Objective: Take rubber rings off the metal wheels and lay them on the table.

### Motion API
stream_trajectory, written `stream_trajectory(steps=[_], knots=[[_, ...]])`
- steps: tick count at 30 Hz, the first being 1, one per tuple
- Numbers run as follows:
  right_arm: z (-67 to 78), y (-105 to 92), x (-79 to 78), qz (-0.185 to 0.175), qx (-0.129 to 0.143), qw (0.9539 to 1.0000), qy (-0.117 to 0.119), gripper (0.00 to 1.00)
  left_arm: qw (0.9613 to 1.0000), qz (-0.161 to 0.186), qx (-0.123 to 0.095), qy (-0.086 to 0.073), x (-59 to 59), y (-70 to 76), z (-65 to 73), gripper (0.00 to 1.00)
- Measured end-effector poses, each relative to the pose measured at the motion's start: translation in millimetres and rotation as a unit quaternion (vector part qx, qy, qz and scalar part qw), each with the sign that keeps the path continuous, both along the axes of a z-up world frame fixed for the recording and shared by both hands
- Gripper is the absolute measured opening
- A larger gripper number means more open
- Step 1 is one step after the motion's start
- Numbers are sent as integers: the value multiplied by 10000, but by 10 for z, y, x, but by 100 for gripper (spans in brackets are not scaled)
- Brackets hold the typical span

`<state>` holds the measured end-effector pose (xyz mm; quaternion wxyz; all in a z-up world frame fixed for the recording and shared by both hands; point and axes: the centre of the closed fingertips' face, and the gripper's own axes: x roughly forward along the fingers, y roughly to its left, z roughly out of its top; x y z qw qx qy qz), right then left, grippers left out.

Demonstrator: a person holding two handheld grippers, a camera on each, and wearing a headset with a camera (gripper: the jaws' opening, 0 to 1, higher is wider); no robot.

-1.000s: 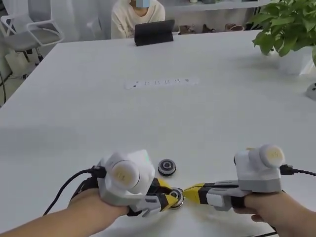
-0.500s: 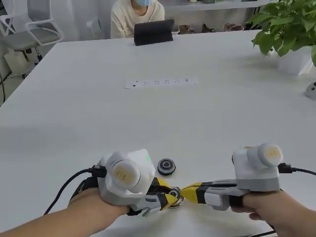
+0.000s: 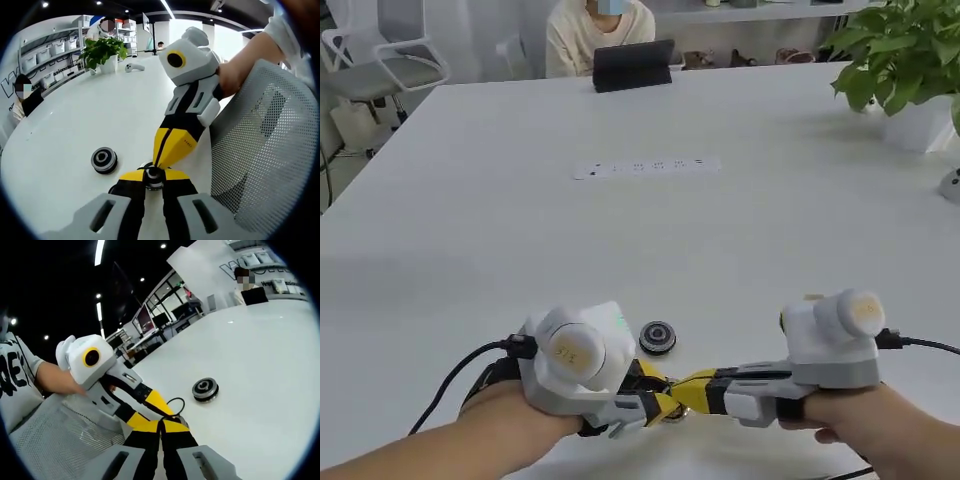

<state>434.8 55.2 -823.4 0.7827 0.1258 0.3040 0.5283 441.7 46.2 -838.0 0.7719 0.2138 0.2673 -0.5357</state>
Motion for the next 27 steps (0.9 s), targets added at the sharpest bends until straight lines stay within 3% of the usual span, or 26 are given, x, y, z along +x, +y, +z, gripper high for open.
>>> stream_trajectory(steps=[6,16,19,23,27], knots=[[10,-30,1,-52,151,9998,128,0,10000,2,-10,-1,-2,0,1,7],[44,-83,13,-305,640,9955,622,0,10000,-3,-22,-1,-4,-2,4,7],[27,-84,28,-324,548,9963,582,0,10000,-14,-31,-4,-4,-3,4,7],[-59,-96,69,-344,152,9985,407,0,10000,-25,-77,-13,-4,-3,4,7],[-72,-97,71,-350,118,9986,388,0,10000,-24,-71,-8,-2,-5,5,7]])
